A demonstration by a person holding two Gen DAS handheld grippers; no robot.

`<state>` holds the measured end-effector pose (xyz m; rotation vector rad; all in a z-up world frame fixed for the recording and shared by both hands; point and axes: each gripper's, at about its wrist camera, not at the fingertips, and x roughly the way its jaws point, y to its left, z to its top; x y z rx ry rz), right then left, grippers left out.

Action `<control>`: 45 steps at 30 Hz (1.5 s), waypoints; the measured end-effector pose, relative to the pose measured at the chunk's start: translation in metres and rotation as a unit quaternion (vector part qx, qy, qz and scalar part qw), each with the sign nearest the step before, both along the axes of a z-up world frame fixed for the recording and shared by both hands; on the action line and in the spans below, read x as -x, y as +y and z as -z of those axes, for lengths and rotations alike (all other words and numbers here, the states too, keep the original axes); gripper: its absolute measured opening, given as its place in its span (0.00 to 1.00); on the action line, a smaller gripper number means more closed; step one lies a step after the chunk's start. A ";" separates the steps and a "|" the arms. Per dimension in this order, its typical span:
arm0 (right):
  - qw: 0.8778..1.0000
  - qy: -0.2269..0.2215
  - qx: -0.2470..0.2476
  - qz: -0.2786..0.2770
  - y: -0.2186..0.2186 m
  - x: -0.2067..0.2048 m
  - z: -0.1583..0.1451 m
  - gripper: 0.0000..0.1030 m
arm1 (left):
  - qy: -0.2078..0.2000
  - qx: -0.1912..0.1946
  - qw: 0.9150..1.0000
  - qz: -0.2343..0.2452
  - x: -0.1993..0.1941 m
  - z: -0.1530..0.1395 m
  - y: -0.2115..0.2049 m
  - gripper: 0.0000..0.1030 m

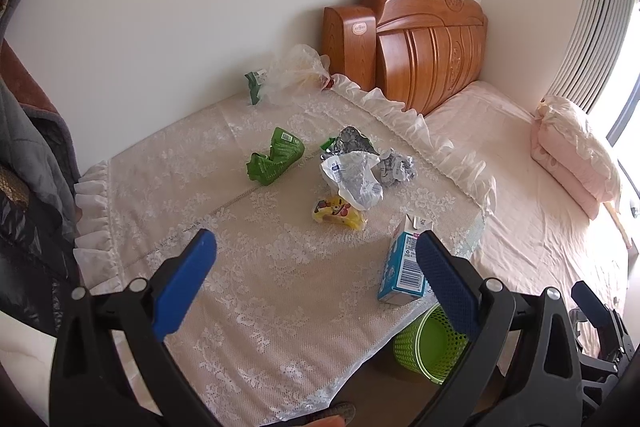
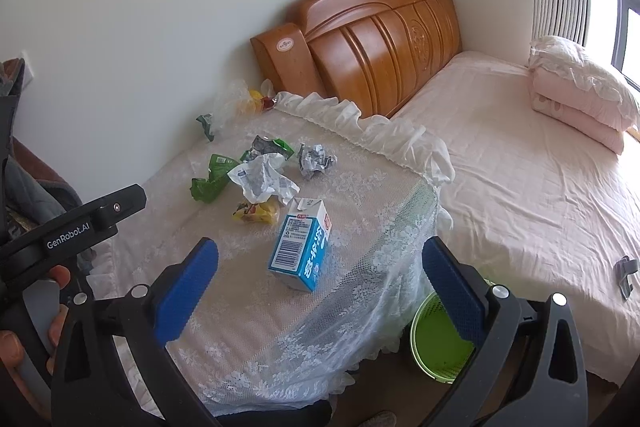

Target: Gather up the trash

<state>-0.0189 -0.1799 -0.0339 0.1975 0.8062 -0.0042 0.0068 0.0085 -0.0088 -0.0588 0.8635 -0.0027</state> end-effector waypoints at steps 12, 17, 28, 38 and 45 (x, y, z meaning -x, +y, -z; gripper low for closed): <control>1.000 0.004 0.003 -0.005 0.000 0.002 0.000 0.98 | 0.005 0.007 1.000 -0.002 0.000 0.000 0.003 0.93; 1.000 0.004 0.003 -0.004 0.000 0.002 0.000 0.98 | 0.006 0.007 1.000 -0.003 0.002 0.000 0.003 0.93; 1.000 0.006 0.004 -0.004 0.001 0.002 0.001 0.98 | 0.006 0.007 1.000 -0.002 0.002 0.001 0.004 0.93; 1.000 0.008 0.002 -0.004 0.003 0.006 0.003 0.98 | 0.007 0.008 1.000 -0.003 0.003 0.003 0.007 0.93; 1.000 0.011 0.001 -0.004 0.003 0.003 0.004 0.98 | 0.008 0.007 1.000 -0.003 0.002 0.003 0.008 0.93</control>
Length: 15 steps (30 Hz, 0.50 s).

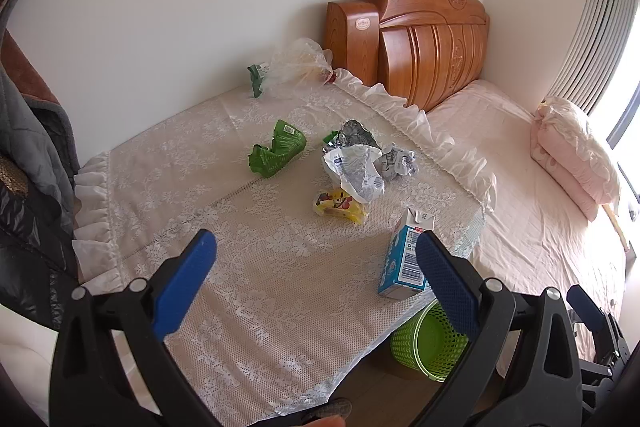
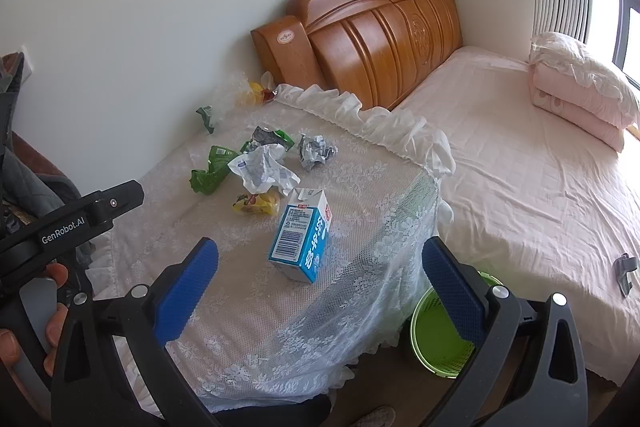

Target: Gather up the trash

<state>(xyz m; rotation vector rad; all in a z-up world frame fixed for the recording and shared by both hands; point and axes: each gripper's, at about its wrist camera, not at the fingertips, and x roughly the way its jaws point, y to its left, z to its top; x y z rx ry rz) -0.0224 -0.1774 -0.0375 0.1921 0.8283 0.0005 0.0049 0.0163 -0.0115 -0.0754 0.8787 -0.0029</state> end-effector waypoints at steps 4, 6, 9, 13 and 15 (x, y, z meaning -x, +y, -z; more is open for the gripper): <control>1.000 0.001 0.000 0.000 0.000 -0.002 0.001 0.98 | 0.000 0.000 1.000 0.000 0.000 0.000 0.000 0.93; 1.000 0.002 0.000 0.000 0.001 -0.002 0.001 0.98 | 0.000 0.000 1.000 0.000 0.001 0.001 0.000 0.93; 1.000 0.002 0.001 0.001 0.001 -0.002 0.001 0.98 | -0.001 0.001 1.000 0.000 0.001 0.001 0.000 0.93; 1.000 0.005 0.002 0.002 0.001 -0.003 0.004 0.98 | -0.002 0.000 1.000 0.001 -0.001 0.004 0.002 0.93; 1.000 0.009 -0.001 0.003 0.000 -0.005 0.007 0.98 | 0.001 0.001 1.000 0.001 -0.005 0.006 0.003 0.93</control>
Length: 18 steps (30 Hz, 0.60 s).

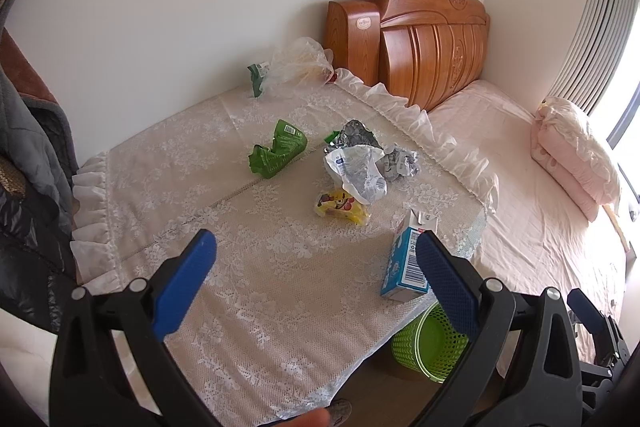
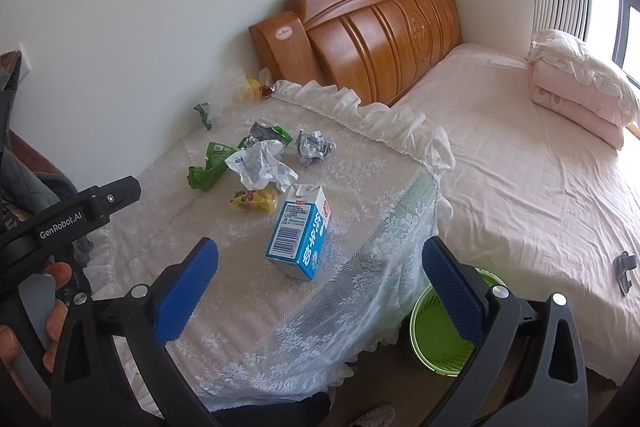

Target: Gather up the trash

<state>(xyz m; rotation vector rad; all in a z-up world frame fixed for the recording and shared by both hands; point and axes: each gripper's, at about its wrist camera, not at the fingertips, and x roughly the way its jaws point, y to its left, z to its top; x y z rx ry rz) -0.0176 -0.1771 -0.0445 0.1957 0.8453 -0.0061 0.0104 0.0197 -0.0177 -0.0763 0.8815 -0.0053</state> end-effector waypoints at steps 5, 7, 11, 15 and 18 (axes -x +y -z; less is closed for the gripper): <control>1.000 0.024 -0.006 0.005 -0.002 -0.010 0.023 0.98 | 0.014 0.020 0.999 0.023 -0.017 0.016 0.008 0.93; 0.999 0.036 -0.006 0.007 0.000 -0.015 0.034 0.98 | 0.020 0.017 0.999 0.037 -0.025 0.026 0.009 0.93; 0.998 0.065 -0.012 0.008 0.006 -0.031 0.061 0.98 | 0.042 -0.013 0.998 0.042 -0.045 0.051 0.015 0.93; 0.997 0.080 -0.015 0.009 0.019 -0.046 0.084 0.98 | 0.070 -0.012 0.997 0.027 -0.073 0.080 0.040 0.93; 0.996 0.091 -0.017 0.015 0.029 -0.060 0.098 0.98 | 0.075 -0.027 0.997 0.017 -0.093 0.096 0.060 0.93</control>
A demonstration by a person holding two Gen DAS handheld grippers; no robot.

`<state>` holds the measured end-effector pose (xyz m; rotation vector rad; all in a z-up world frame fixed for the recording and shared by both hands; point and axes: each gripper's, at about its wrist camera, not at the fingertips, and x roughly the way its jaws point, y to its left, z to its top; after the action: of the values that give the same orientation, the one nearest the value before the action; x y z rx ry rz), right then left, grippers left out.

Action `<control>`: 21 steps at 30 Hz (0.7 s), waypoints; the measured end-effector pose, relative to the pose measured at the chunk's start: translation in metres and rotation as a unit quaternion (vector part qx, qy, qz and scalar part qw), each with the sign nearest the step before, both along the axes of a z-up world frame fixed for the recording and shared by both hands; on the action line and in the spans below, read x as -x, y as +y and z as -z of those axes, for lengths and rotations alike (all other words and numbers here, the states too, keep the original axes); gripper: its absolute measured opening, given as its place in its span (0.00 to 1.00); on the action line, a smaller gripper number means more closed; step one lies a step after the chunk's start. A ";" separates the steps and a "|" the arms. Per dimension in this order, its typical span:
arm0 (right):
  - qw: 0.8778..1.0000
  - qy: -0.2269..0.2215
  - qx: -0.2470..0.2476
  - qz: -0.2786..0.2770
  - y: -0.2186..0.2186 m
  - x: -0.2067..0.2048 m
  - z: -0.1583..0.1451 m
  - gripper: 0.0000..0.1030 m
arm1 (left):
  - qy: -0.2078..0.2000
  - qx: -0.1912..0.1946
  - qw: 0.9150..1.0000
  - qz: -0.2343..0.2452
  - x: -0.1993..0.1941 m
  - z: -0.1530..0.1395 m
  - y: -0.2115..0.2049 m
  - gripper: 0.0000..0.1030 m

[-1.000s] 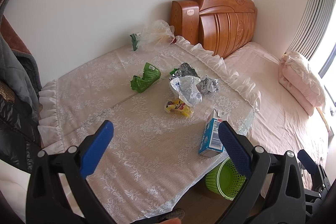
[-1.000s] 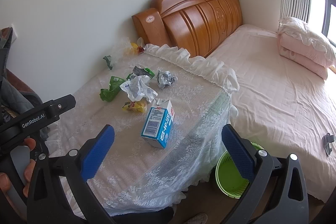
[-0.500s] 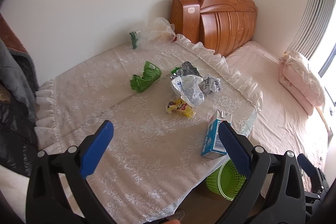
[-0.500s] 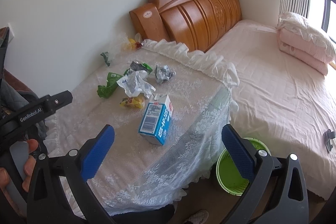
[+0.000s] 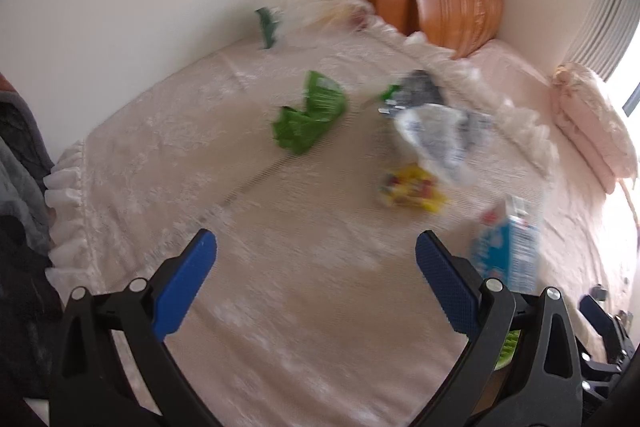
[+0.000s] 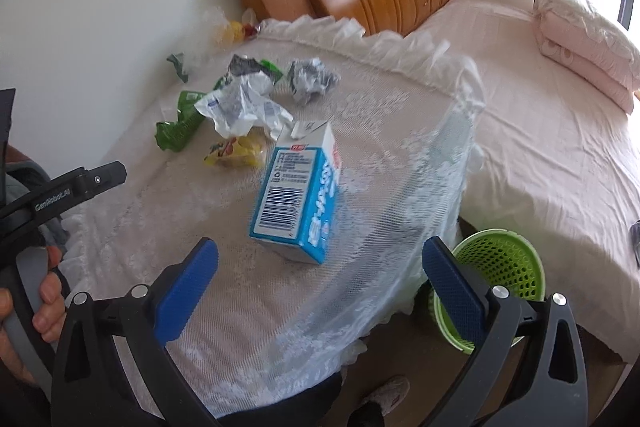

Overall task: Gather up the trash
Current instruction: 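Grasp the green snack bag with the left tool while the right tool grasps the milk carton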

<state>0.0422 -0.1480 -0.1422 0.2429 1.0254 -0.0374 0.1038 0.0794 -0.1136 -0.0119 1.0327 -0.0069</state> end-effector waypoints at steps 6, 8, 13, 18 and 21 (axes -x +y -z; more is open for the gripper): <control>1.000 0.027 0.011 0.011 0.015 -0.028 0.020 0.98 | -0.027 -0.033 0.998 0.038 -0.061 0.024 0.017 0.93; 0.999 0.036 0.015 0.014 0.019 -0.037 0.025 0.98 | -0.021 -0.042 0.997 0.056 -0.085 0.035 0.016 0.93; 0.998 0.049 0.028 0.030 0.024 -0.048 0.033 0.98 | 0.015 -0.058 0.991 0.116 -0.142 0.071 0.003 0.93; 0.997 0.057 0.025 0.055 0.020 -0.054 0.038 0.98 | 0.023 -0.060 0.989 0.134 -0.168 0.089 -0.005 0.91; 0.996 0.061 0.030 0.064 0.018 -0.055 0.042 0.98 | 0.027 -0.069 0.987 0.140 -0.175 0.097 -0.009 0.75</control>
<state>0.0974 -0.1299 -0.1841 0.2544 1.1278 -0.2006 0.2786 0.0703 -0.2106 0.2598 1.0812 -0.1914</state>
